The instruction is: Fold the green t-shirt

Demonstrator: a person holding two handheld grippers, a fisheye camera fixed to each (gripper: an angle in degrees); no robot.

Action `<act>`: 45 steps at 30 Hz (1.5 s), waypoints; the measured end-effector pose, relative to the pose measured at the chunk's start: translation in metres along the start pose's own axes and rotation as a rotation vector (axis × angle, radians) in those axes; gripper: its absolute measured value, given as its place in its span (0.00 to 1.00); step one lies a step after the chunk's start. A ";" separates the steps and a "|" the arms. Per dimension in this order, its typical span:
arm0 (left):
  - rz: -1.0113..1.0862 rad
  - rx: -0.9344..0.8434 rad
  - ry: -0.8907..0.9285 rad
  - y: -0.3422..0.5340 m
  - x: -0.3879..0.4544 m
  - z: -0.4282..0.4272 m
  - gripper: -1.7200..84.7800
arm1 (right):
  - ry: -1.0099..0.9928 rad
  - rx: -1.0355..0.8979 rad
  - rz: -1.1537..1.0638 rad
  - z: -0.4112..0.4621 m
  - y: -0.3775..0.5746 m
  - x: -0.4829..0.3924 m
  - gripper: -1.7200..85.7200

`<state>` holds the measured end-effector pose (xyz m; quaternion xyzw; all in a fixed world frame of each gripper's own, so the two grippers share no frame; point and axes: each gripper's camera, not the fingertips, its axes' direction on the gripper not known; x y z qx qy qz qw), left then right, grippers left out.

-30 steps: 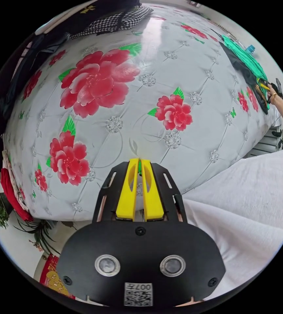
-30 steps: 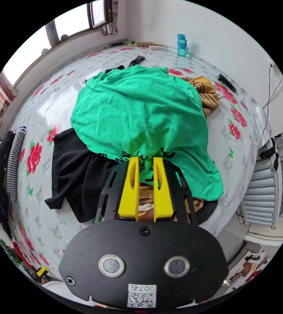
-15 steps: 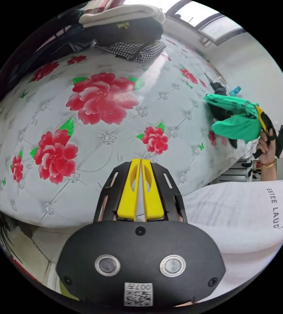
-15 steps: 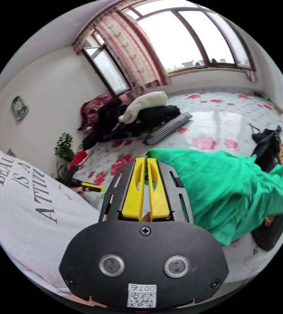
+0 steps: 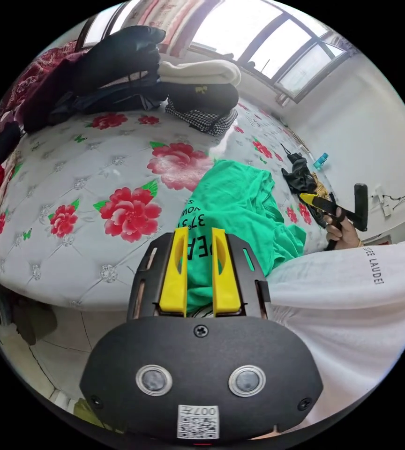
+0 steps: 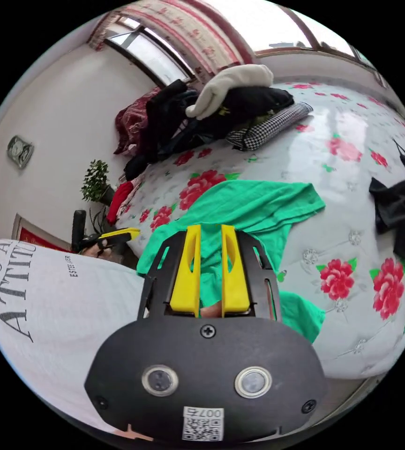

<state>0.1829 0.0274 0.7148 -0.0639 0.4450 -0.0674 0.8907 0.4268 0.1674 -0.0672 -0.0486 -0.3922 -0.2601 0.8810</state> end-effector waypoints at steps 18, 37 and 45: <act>0.399 -0.196 0.143 -0.041 0.092 0.056 0.01 | 0.236 -0.002 0.333 0.018 -0.044 0.122 0.09; -0.325 0.149 -0.134 -0.027 -0.103 -0.061 0.17 | -0.158 0.084 -0.155 0.034 -0.098 0.057 0.02; 0.553 0.240 0.010 -0.066 0.091 -0.076 0.22 | -0.451 -0.013 -0.620 0.030 -0.082 -0.081 0.02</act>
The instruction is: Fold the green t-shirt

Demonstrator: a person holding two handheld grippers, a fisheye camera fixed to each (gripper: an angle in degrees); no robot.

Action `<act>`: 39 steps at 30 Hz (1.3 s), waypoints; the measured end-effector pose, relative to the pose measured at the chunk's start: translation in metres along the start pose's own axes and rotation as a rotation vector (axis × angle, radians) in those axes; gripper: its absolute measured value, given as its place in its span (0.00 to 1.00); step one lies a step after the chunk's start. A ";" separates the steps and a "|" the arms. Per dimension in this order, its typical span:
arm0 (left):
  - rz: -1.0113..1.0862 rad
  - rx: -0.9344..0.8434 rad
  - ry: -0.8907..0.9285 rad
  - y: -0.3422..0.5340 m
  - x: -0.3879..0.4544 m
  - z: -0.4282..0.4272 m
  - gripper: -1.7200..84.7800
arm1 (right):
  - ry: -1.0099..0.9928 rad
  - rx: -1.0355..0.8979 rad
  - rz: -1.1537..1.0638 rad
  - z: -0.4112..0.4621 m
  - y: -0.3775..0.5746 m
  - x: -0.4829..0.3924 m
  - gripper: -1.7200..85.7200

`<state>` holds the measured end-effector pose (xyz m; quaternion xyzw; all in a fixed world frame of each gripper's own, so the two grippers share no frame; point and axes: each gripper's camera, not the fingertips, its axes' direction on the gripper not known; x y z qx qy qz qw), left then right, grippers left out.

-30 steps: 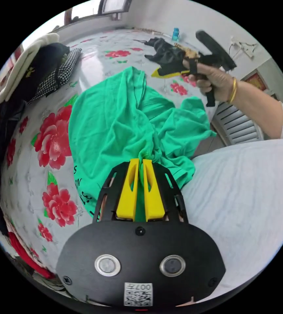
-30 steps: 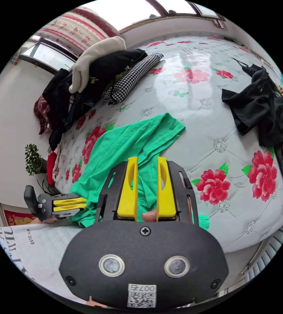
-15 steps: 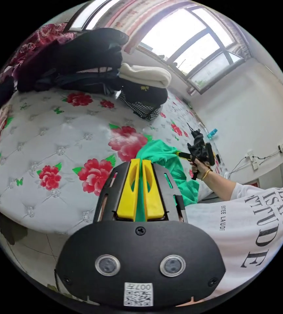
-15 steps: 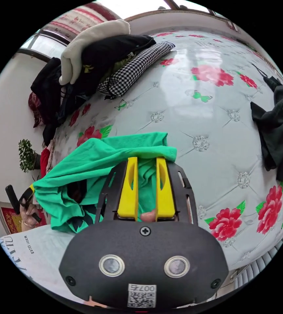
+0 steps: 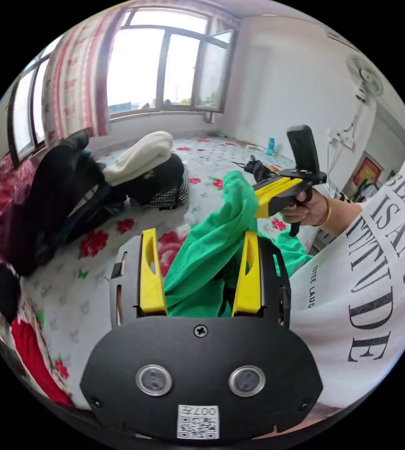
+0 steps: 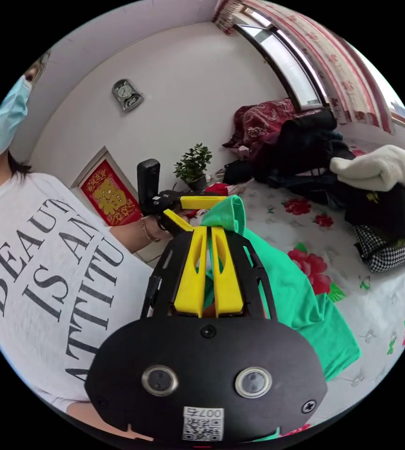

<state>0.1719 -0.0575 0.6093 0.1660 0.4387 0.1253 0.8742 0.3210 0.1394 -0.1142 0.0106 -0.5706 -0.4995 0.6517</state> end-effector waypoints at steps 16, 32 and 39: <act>-0.300 0.202 0.161 0.036 -0.071 -0.039 0.02 | 0.655 -0.144 0.614 0.000 0.159 0.062 0.08; -0.490 0.179 0.180 0.030 -0.110 -0.038 0.01 | 0.847 -0.267 0.693 0.048 0.150 0.107 0.02; -0.245 0.443 0.135 -0.090 -0.097 -0.140 0.01 | 1.061 0.381 0.303 -0.138 -0.005 -0.014 0.02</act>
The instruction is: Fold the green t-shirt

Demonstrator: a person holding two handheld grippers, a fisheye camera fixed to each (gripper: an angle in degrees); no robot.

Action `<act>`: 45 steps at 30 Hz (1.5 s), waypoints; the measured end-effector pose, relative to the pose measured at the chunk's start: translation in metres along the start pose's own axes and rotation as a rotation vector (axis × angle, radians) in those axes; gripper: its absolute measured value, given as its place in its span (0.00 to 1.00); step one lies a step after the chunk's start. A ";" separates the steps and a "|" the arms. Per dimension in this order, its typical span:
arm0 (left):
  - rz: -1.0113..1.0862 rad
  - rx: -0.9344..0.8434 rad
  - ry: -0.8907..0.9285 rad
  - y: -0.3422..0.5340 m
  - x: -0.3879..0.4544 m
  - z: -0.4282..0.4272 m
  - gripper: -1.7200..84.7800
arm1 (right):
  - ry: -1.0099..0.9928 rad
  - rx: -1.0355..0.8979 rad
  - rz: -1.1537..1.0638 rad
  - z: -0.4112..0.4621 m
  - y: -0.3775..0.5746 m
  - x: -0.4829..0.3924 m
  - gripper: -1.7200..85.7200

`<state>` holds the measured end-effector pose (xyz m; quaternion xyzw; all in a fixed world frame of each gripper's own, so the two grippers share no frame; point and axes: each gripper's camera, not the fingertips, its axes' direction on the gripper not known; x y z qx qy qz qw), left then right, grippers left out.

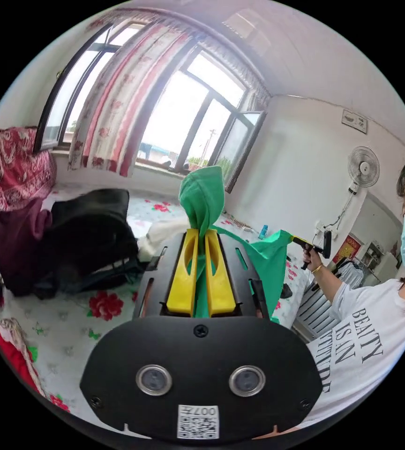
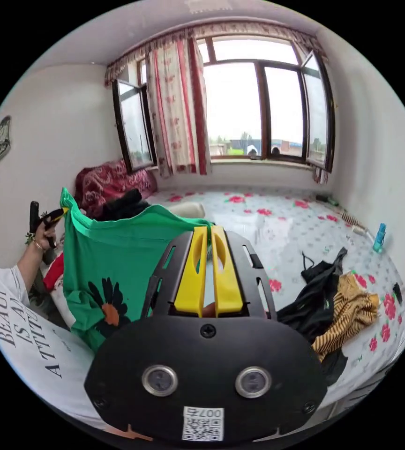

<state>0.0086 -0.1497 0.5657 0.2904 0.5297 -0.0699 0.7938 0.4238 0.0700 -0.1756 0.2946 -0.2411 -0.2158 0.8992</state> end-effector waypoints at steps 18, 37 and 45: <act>0.376 0.232 0.154 0.062 0.171 -0.148 0.01 | -0.066 0.384 -0.173 -0.252 0.088 -0.068 0.02; -0.415 -0.412 -0.015 0.298 0.073 0.025 0.01 | -0.337 -0.505 0.395 -0.024 0.236 0.033 0.02; -0.248 -0.058 -0.013 0.121 0.064 0.020 0.01 | -0.316 -0.074 0.144 -0.029 0.062 0.025 0.02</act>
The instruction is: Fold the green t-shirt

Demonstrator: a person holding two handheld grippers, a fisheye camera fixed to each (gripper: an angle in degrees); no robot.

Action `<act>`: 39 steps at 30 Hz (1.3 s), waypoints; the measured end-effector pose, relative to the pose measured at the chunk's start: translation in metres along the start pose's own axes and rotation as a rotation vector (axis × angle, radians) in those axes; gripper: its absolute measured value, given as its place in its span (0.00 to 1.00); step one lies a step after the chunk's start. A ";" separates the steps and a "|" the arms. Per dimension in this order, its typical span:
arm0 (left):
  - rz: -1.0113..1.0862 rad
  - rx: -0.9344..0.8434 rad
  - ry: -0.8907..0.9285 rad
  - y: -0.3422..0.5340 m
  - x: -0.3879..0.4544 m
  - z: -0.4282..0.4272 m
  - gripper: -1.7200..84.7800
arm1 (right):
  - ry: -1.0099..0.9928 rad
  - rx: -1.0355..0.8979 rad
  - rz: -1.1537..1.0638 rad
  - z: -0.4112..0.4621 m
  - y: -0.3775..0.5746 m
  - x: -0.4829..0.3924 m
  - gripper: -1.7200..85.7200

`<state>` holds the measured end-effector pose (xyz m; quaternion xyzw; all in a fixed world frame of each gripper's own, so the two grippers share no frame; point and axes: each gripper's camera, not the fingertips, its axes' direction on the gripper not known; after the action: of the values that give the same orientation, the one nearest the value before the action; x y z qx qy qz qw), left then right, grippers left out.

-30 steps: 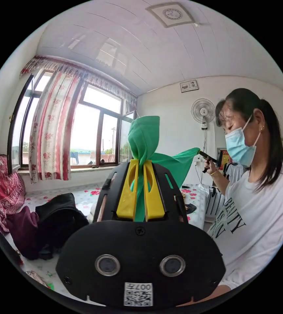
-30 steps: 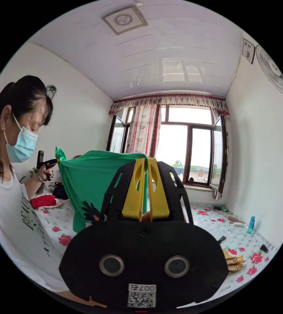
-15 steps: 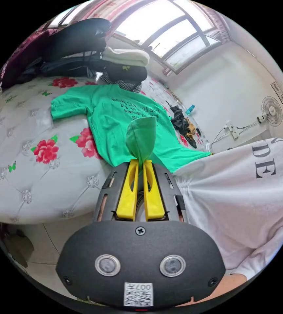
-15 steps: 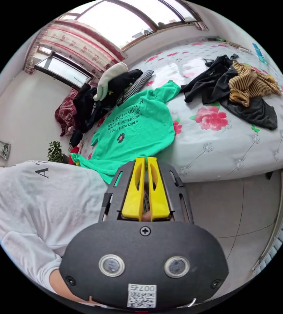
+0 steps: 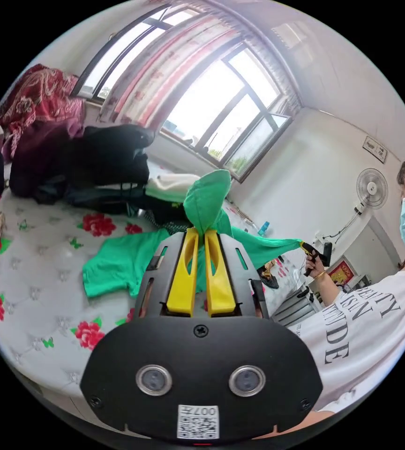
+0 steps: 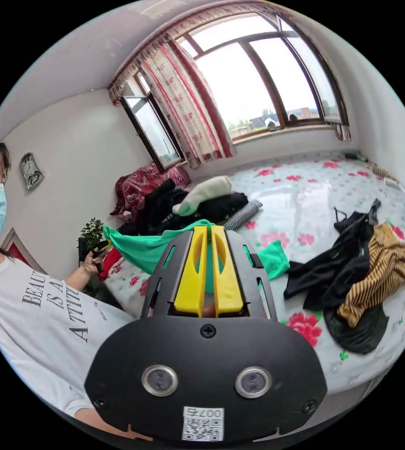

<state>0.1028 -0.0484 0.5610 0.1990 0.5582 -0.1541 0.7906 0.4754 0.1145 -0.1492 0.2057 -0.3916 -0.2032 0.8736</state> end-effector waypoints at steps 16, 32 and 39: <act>-0.123 -0.302 0.069 0.121 0.040 -0.062 0.01 | -0.010 -0.305 0.165 -0.076 0.096 -0.018 0.02; -0.506 -0.263 -0.267 0.028 -0.120 0.081 0.06 | 0.091 -0.400 0.364 0.151 0.008 0.112 0.04; -0.396 -0.393 -0.301 0.040 -0.086 0.073 0.12 | 0.175 -0.499 0.462 0.149 0.058 0.130 0.04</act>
<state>0.1529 -0.0472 0.6695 -0.0953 0.4819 -0.2219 0.8423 0.4514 0.0663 0.0496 -0.0915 -0.2898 -0.0713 0.9500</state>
